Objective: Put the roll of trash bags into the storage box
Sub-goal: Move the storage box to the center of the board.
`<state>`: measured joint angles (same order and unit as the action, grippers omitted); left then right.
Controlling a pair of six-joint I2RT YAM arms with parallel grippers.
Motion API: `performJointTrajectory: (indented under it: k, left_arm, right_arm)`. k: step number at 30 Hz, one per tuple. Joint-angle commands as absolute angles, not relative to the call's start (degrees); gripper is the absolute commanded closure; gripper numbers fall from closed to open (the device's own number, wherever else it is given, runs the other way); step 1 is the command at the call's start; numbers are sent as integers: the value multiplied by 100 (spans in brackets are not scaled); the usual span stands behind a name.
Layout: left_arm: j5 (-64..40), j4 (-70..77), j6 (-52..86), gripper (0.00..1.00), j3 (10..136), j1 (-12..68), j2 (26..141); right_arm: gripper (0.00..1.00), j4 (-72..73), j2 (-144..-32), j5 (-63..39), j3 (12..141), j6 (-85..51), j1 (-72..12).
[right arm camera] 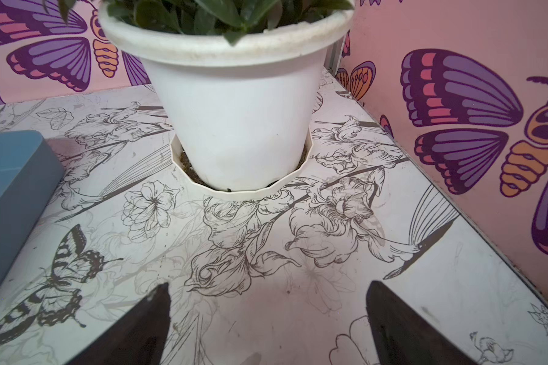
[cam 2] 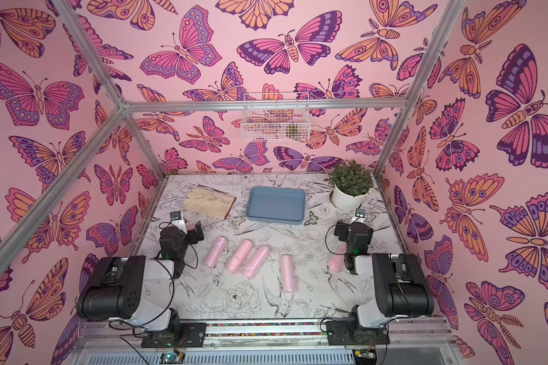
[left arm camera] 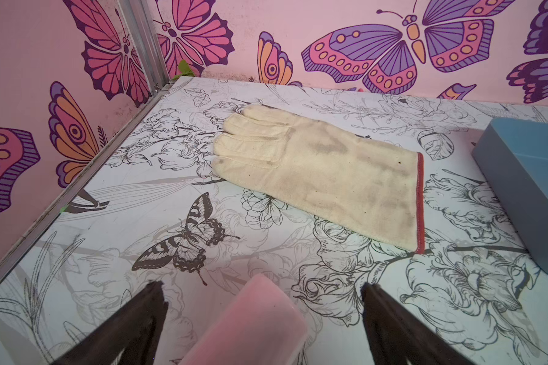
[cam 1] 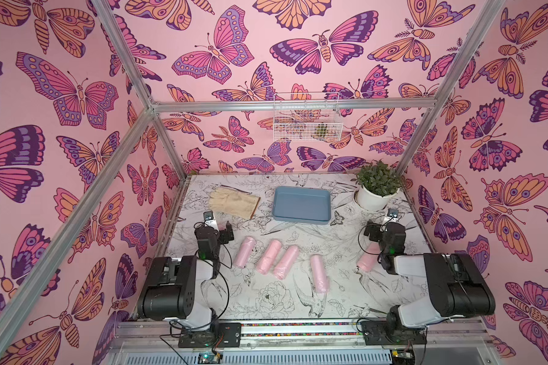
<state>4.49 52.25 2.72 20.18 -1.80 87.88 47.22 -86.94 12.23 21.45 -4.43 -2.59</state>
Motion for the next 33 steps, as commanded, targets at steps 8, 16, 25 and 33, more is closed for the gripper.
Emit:
performJointTrajectory:
  k: [8,16,25,33]
  left_arm:
    - [466,5265,194,0,2048,-144,8832]
    - [466,5256,201,0,2057,-141,8840]
    - [553,5323,194,0,2037,-138,8799]
    - [715,1339,995,1,3524,-110,6894]
  right_arm:
    - [1,4797,-8621,1293,2215,-413,-216]
    - [1,4773,-8623,1288,2228,-414,-220]
    - [1,4781,-8622,1292,2226,-413,-220]
    - [1,4767,-8511,1372,2342,-457,-185]
